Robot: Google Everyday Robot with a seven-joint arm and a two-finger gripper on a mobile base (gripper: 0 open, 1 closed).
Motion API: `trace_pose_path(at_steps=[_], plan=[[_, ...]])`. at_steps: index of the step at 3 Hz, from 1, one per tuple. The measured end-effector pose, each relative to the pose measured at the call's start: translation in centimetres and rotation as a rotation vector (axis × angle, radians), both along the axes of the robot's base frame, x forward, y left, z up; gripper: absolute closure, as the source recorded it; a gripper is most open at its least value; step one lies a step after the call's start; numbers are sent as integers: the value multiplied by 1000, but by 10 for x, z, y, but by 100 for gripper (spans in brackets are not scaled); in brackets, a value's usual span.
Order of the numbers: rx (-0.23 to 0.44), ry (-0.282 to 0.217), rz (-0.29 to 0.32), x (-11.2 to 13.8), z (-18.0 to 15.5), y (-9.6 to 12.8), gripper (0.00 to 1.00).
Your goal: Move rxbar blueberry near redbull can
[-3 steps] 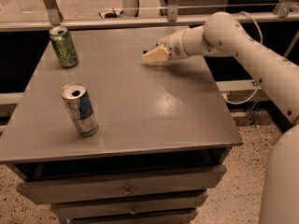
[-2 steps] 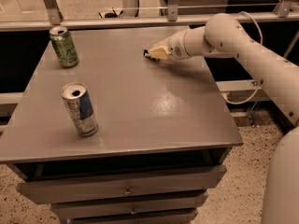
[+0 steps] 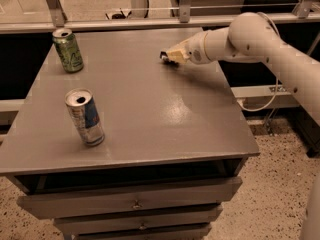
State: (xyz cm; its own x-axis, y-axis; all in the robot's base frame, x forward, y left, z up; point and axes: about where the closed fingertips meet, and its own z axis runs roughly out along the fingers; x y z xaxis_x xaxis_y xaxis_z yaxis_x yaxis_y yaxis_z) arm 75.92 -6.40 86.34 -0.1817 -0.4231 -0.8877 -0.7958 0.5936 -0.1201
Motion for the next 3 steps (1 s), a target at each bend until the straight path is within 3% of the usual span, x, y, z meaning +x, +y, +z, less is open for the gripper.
trace_pose_path(at_steps=[1, 2, 3], plan=[[2, -2, 70, -20, 21, 8, 100], [22, 30, 193, -59, 32, 23, 100], [36, 101, 310, -106, 25, 33, 100]])
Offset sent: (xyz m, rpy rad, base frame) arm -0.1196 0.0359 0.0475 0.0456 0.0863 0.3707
